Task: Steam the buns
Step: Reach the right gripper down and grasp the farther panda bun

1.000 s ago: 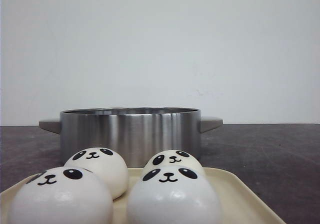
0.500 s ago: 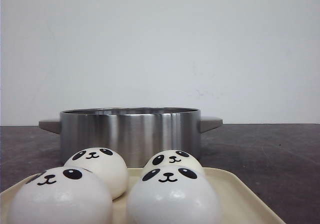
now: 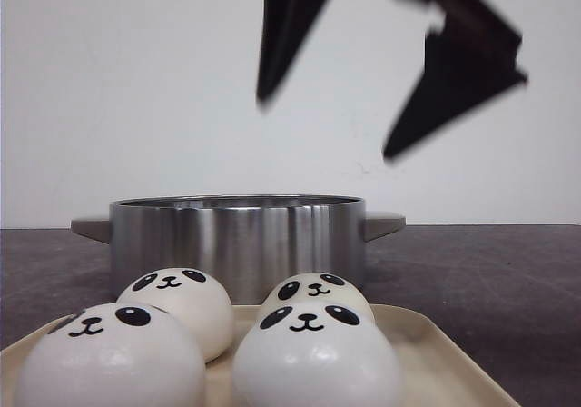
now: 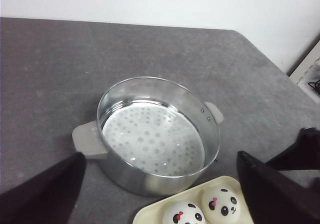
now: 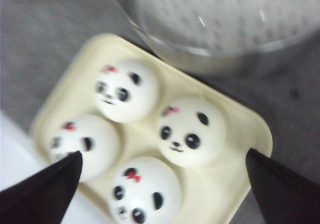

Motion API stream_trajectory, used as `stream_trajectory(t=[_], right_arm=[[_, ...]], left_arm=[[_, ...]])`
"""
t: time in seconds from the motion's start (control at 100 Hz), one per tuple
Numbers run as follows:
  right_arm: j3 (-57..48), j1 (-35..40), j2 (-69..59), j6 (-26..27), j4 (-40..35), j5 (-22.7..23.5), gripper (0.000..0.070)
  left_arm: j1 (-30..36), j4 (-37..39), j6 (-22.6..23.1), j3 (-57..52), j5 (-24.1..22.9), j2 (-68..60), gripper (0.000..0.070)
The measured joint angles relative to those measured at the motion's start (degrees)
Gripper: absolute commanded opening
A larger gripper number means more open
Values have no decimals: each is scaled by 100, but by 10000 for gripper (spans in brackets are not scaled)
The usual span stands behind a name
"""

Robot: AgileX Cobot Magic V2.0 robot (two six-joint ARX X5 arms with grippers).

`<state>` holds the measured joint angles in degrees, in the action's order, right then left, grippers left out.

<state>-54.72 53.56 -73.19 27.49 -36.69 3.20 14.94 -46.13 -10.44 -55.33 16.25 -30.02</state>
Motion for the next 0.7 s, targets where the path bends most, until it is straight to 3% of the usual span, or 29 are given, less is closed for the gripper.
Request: stream_trajectory(t=[0.35, 0.7], right_arm=[[-2, -81, -1587, 131, 190, -13, 663], [-33, -326, -1965, 131, 859, 4, 662]], left_arm=[[31, 2, 42, 0, -133, 0, 593], [31, -107, 42, 0, -138, 0, 593]])
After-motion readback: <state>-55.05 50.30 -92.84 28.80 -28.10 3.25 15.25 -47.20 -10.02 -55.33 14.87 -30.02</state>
